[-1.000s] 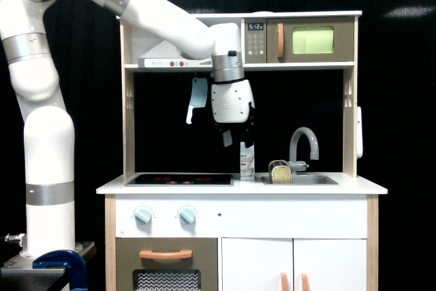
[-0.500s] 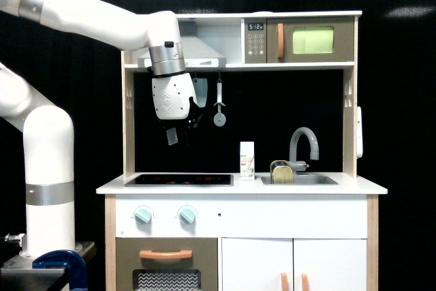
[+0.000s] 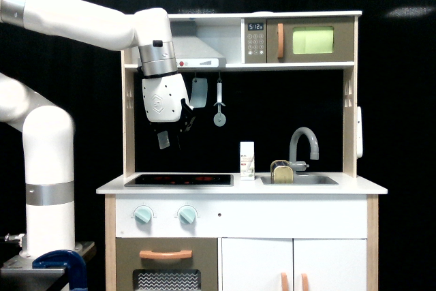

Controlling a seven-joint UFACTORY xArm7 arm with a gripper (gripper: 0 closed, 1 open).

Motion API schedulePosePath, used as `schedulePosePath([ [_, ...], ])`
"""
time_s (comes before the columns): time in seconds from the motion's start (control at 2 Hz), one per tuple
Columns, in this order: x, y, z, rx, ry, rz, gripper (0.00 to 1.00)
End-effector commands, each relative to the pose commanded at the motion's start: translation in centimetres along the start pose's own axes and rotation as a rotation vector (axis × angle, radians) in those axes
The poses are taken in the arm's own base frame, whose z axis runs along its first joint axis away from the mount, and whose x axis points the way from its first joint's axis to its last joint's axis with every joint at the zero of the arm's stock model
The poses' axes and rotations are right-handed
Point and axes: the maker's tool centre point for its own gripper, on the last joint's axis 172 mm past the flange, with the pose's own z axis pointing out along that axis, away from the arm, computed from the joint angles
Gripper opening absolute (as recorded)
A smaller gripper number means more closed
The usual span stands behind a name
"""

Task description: Put the canned spam into the sink

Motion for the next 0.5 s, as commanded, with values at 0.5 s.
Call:
schedulePosePath([
  [0.5,-0.41,0.3,0.0,0.0,0.0,0.0,1.0],
])
